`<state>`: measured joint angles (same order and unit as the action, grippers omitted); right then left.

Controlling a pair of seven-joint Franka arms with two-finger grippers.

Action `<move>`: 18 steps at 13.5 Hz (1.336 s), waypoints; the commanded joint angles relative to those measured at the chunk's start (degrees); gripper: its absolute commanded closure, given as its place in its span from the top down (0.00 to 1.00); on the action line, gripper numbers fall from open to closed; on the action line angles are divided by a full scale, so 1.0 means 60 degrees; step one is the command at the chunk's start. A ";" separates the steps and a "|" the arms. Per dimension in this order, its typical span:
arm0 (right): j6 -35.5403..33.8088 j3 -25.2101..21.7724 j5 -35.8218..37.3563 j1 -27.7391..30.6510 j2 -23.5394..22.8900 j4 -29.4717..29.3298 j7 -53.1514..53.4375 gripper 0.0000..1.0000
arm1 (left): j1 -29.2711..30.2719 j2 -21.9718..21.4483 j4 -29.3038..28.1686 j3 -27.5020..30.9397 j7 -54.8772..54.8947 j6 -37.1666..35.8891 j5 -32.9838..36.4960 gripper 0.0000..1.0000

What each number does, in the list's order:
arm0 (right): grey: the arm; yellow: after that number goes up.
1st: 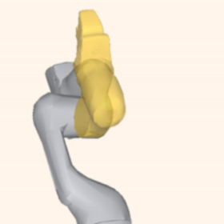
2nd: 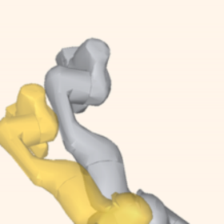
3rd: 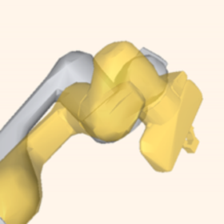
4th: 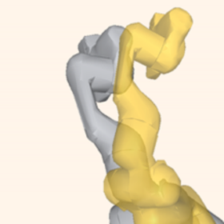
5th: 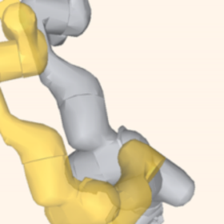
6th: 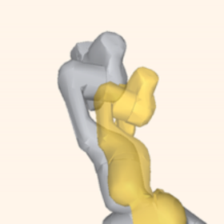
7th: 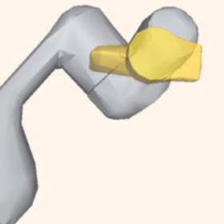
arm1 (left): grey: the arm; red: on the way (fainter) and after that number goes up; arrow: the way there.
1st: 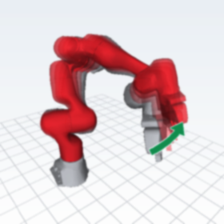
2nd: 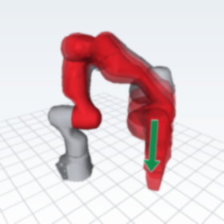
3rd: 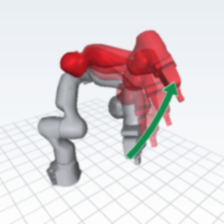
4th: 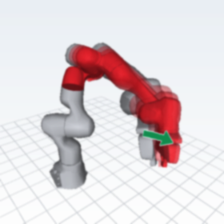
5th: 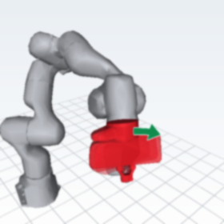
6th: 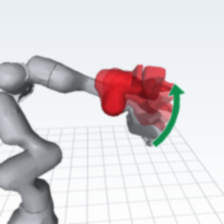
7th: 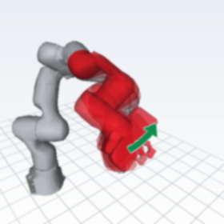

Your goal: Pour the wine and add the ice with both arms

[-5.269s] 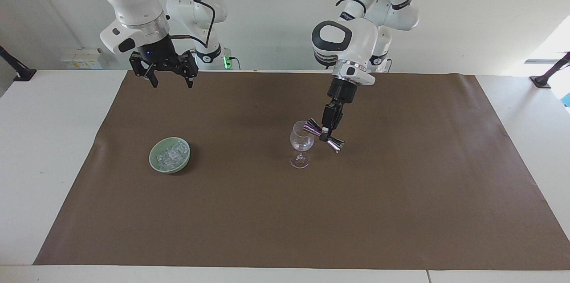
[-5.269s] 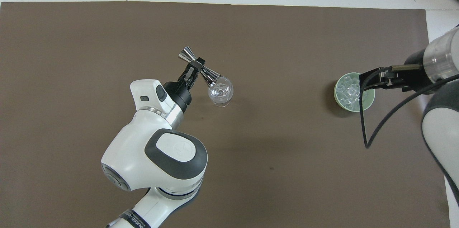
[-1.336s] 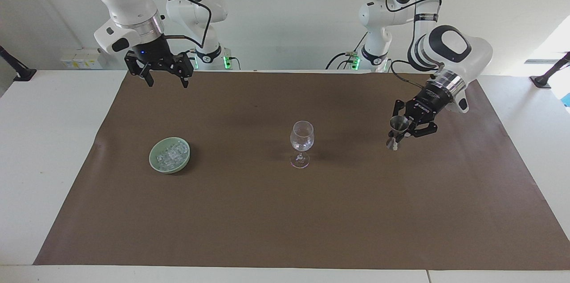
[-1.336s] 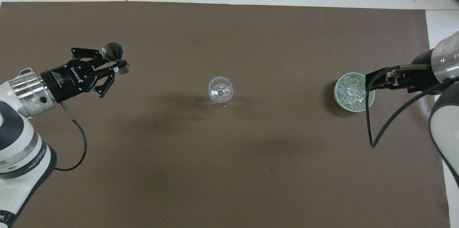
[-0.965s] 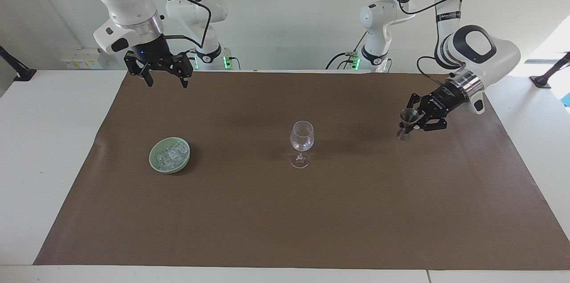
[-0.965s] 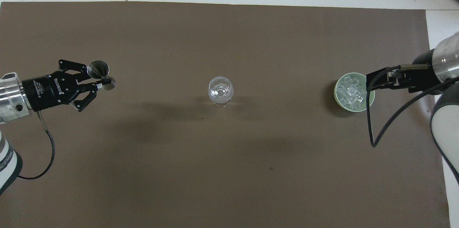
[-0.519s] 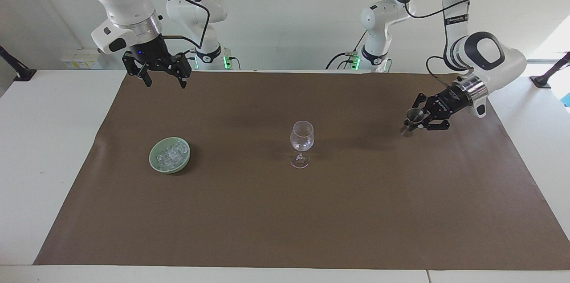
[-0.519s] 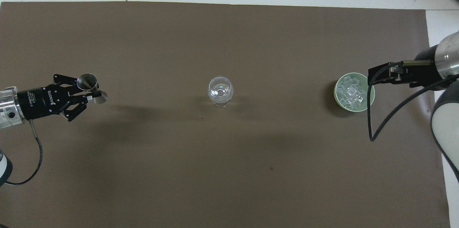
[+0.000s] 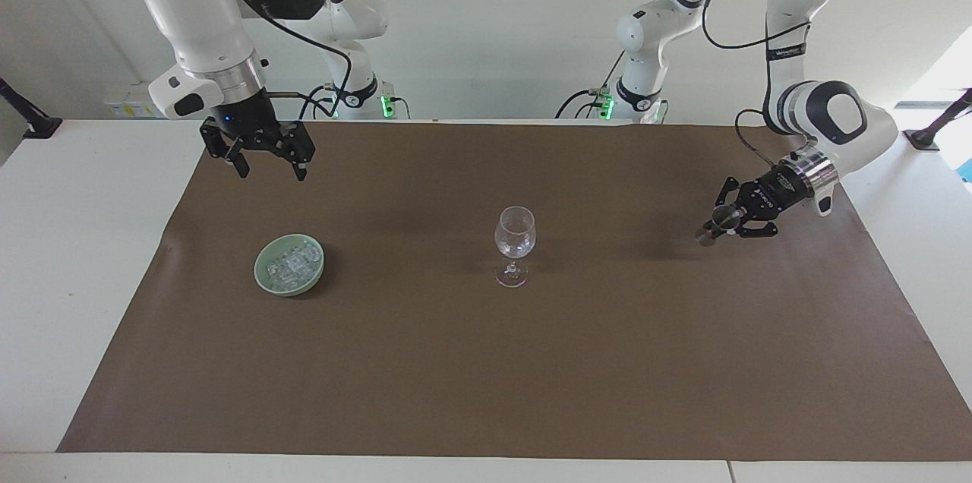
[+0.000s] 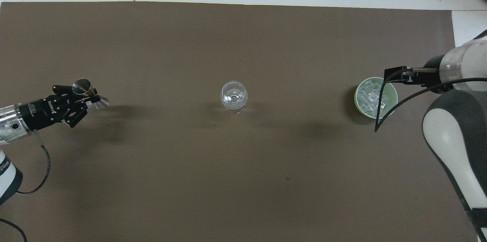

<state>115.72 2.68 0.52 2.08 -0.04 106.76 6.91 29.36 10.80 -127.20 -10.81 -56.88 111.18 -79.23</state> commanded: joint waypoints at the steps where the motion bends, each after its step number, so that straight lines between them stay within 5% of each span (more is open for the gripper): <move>1: 0.1348 0.0051 -0.0174 0.0254 0.0358 0.1436 -0.0608 1.00 | 0.0043 0.0177 -0.0317 -0.0087 0.0702 0.0103 -0.0929 0.00; 6: 0.3516 0.0036 -0.0160 0.0312 0.0050 0.2961 -0.0712 1.00 | -0.0089 0.0441 -0.0392 -0.0102 0.1494 0.0614 -0.1356 0.00; 14: 0.5128 0.0051 -0.0072 0.0679 -0.1311 0.3051 -0.1342 1.00 | -0.0309 0.0837 -0.0289 -0.0088 0.2170 0.0997 -0.1766 0.00; 18: 0.5352 0.0051 -0.0072 0.0649 -0.1371 0.3109 -0.1283 0.98 | -0.0280 0.0998 -0.0274 -0.0087 0.2344 0.0982 -0.1766 0.00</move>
<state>147.21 2.61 0.55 5.50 -8.68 124.86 0.35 28.52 16.05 -129.10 -11.78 -44.50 116.33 -88.32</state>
